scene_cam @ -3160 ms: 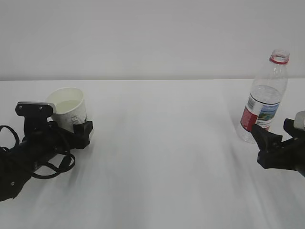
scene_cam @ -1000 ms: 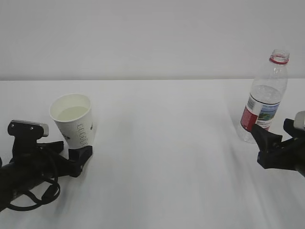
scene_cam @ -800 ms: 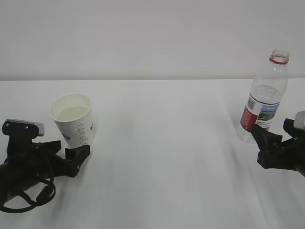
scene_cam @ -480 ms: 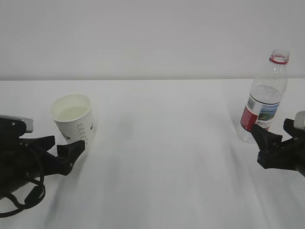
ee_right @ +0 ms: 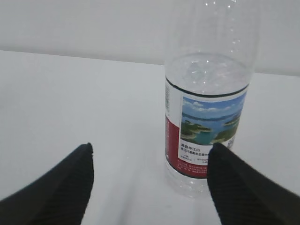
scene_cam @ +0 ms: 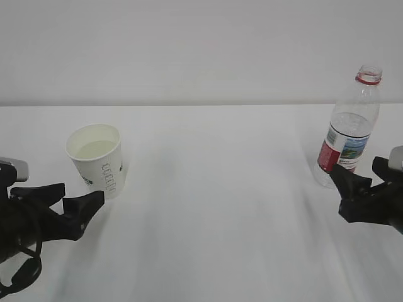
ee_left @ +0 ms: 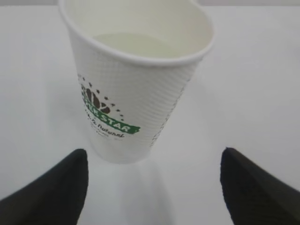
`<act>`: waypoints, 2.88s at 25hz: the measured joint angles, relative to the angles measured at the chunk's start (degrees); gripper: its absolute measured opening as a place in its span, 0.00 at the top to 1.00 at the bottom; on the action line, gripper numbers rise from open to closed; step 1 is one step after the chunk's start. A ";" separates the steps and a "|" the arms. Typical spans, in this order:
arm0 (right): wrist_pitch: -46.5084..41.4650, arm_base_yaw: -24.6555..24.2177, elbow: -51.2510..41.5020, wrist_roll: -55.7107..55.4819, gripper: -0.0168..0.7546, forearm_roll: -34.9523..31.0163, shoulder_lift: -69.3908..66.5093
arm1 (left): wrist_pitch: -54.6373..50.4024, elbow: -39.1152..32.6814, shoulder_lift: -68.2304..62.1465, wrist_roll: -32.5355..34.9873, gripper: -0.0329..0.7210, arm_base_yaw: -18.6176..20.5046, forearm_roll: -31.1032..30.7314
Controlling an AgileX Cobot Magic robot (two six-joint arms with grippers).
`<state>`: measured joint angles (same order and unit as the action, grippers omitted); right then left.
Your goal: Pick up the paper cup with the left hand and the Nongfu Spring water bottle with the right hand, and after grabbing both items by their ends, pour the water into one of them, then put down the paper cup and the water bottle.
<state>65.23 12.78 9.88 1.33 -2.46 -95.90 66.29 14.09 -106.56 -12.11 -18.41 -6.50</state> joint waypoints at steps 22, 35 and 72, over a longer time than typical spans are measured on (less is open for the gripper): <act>-9.96 0.00 3.22 -0.12 0.24 -0.71 17.75 | -0.08 -0.96 17.08 -1.69 0.13 0.00 -0.48; -19.53 0.00 11.45 -0.12 0.24 -0.85 25.10 | -0.12 -1.20 26.33 -2.89 0.15 0.00 0.01; -69.33 0.00 29.93 3.39 0.24 -0.85 50.57 | -22.95 -1.83 55.56 -5.82 0.17 0.00 0.12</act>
<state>-4.11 12.78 39.81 4.73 -3.32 -45.33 43.34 12.25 -51.00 -17.92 -18.41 -6.38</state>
